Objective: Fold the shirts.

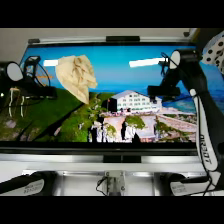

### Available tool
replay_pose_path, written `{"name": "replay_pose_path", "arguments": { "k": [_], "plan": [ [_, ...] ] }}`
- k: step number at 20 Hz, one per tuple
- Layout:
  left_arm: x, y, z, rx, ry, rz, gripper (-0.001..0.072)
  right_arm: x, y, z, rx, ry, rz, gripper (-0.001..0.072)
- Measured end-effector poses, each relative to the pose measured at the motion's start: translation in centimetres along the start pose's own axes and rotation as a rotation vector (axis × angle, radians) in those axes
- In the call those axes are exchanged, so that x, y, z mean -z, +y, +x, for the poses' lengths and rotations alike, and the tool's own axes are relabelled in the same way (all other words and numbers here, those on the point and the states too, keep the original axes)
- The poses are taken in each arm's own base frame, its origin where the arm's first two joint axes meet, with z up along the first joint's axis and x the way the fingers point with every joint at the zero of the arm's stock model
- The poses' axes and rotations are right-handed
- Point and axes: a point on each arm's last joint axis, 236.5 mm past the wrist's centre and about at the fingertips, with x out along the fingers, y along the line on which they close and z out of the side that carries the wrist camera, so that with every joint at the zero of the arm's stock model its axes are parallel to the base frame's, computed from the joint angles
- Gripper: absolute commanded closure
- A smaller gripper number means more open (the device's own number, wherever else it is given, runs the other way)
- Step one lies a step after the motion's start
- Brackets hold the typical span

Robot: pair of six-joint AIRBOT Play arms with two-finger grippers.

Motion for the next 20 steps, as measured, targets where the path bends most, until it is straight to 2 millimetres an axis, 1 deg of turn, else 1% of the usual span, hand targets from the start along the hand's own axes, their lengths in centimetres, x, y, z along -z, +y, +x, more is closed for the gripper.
{"name": "replay_pose_path", "arguments": {
  "k": [5,6,10,12,14,15,17,18,20],
  "plan": [
    [0.0,0.0,0.0,0.000,-0.002,0.000,-0.0003,-0.1,0.0,0.0,-0.002,-0.005,0.001,0.0093],
    [-0.5,-0.1,0.1,0.002,-0.022,0.000,-0.0003,-0.4,0.2,0.0,-0.006,-0.016,0.002,0.0093],
    [-4.4,-0.8,0.1,0.039,-0.180,-0.062,-0.0004,-0.8,1.4,-0.1,-0.056,-0.035,0.004,0.0093],
    [-6.9,-1.3,-0.3,0.067,-0.283,-0.096,-0.0002,-1.0,1.7,-0.1,-0.071,-0.041,0.003,0.0093],
    [-8.9,-1.9,-0.9,0.101,-0.368,-0.122,0.0001,-1.1,1.9,-0.1,-0.078,-0.046,0.003,0.0093],
    [-9.6,-2.0,-1.0,0.111,-0.395,-0.131,0.0001,-1.1,1.9,-0.1,-0.080,-0.046,0.003,0.0093],
    [-10.4,-1.9,0.0,0.123,-0.406,-0.154,0.0000,-1.3,2.0,0.1,-0.085,-0.050,0.001,0.0093],
    [-10.4,-1.3,1.3,0.116,-0.385,-0.174,0.0000,-1.4,2.1,0.2,-0.086,-0.050,-0.006,0.0093],
    [-9.9,0.1,4.9,0.113,-0.308,-0.233,0.0000,-1.9,2.4,0.5,-0.097,-0.062,-0.030,0.0093]
  ]
}}
